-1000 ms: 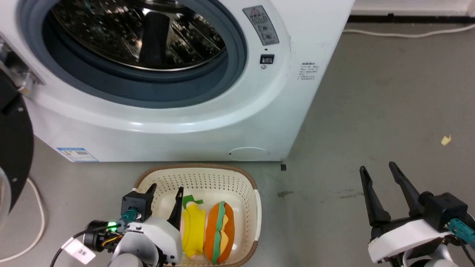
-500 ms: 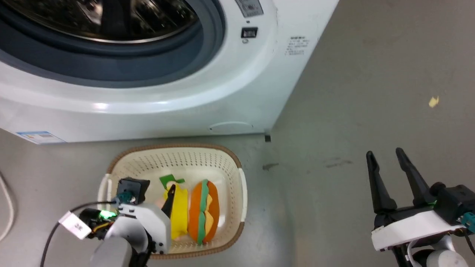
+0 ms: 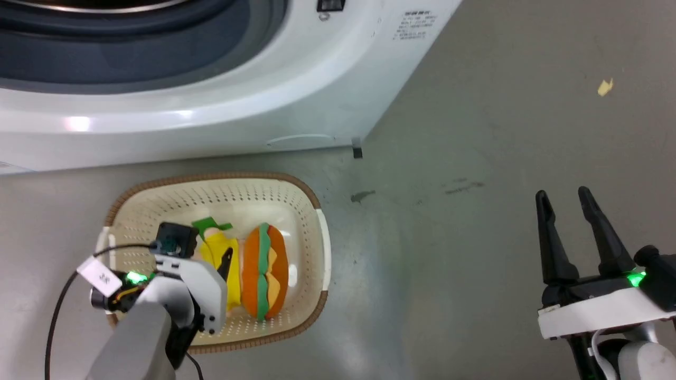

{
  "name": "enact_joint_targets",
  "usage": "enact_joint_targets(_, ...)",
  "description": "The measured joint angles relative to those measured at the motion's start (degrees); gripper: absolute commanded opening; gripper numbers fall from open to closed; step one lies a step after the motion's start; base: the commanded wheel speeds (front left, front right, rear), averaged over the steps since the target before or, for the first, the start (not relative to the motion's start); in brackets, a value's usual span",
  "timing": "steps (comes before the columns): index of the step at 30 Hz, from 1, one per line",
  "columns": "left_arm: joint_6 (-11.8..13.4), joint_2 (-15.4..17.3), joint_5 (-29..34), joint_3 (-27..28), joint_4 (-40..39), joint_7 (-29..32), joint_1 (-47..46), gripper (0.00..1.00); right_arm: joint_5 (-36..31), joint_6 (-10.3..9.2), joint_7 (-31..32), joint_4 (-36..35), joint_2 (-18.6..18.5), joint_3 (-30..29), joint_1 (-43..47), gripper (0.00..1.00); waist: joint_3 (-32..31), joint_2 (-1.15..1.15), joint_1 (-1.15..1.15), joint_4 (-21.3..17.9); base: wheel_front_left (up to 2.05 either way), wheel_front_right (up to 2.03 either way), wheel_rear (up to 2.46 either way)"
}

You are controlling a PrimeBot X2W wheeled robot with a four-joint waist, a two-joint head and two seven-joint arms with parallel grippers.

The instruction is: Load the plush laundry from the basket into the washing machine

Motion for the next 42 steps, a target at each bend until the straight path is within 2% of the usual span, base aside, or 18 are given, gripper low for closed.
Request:
enact_joint_targets(7,0.1,1.6,-0.2,-2.8,4.9,0.8,-4.4,1.0,1.5,0.0,-0.9,-0.7,0.0,-0.2,-0.2,1.0,3.6,0.0,0.0,-1.2,0.0,0.0,0.0)
enact_joint_targets(15,-0.6,3.2,-1.7,-6.6,11.2,5.9,-8.0,1.0,3.8,0.0,-1.7,-1.1,0.0,0.8,-0.2,1.0,7.4,0.0,0.0,-2.7,0.0,0.0,0.0)
enact_joint_targets(38,-1.7,7.5,-6.8,-14.4,24.2,7.1,-19.7,1.0,9.4,0.0,-4.5,-2.4,0.0,1.9,-1.1,1.0,18.8,0.0,-0.01,-6.8,0.0,0.0,0.0)
enact_joint_targets(40,-1.9,7.8,-7.5,-15.0,25.4,7.2,-20.6,0.0,9.7,0.0,-4.7,-2.4,0.0,2.0,-1.2,1.0,19.8,0.0,0.0,-7.2,0.0,0.0,0.0)
enact_joint_targets(42,-2.3,8.1,-8.2,-15.6,26.6,7.8,-21.4,0.0,9.8,0.0,-4.9,-2.3,0.0,2.3,-1.7,1.0,20.7,0.0,-0.01,-7.6,0.0,0.0,0.0)
